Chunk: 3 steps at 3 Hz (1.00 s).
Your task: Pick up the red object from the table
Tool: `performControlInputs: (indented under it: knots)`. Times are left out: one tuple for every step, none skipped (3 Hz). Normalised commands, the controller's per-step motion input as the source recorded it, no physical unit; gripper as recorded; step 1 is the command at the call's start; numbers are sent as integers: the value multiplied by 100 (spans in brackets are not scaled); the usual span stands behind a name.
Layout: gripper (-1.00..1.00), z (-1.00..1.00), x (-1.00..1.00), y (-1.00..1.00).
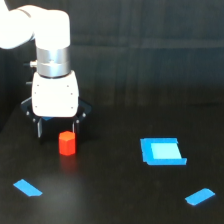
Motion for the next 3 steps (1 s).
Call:
performControlInputs:
  knots:
    - [90, -16, 17, -63]
    - [68, -10, -8, -47]
    - [13, 1, -8, -30]
